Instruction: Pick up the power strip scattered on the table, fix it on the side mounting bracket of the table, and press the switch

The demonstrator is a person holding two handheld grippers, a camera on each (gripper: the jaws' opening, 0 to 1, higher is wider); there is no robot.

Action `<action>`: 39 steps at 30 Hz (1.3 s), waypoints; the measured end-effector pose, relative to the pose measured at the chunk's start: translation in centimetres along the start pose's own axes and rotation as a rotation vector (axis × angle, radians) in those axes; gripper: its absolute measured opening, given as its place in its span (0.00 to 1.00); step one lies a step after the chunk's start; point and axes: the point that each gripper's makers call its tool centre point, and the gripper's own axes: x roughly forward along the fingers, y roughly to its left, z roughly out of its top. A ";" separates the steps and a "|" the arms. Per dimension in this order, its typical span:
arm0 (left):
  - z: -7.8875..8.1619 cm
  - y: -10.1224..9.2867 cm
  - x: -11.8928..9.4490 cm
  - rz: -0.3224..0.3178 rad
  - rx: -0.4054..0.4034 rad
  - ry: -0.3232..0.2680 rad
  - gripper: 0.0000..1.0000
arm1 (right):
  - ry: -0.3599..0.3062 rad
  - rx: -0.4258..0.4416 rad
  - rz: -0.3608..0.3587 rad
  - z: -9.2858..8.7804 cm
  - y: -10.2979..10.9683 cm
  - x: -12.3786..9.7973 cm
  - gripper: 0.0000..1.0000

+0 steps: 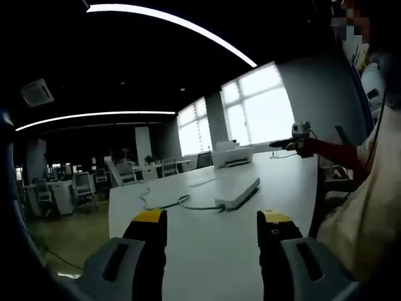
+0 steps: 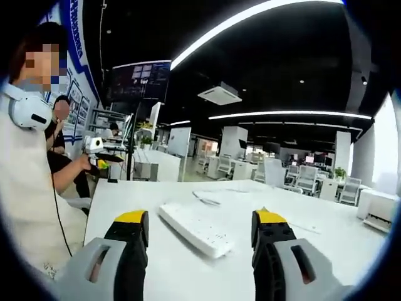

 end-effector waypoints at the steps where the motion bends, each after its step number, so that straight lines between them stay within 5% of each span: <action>1: -0.1 -0.1 0.0 -0.004 0.000 0.003 0.62 | 0.005 -0.001 0.002 -0.1 -0.1 0.0 0.63; 11: -0.5 -0.1 0.1 -0.011 -0.002 0.017 0.62 | 0.026 -0.004 0.071 -0.7 -0.3 0.8 0.64; 23: -0.5 -0.5 0.4 -0.021 -0.004 0.020 0.62 | 0.134 -0.047 0.149 -3.4 -0.5 1.6 0.64; 39: -0.4 -0.8 0.6 -0.031 -0.011 0.013 0.63 | 0.276 -0.037 0.162 -6.8 -2.1 2.8 0.65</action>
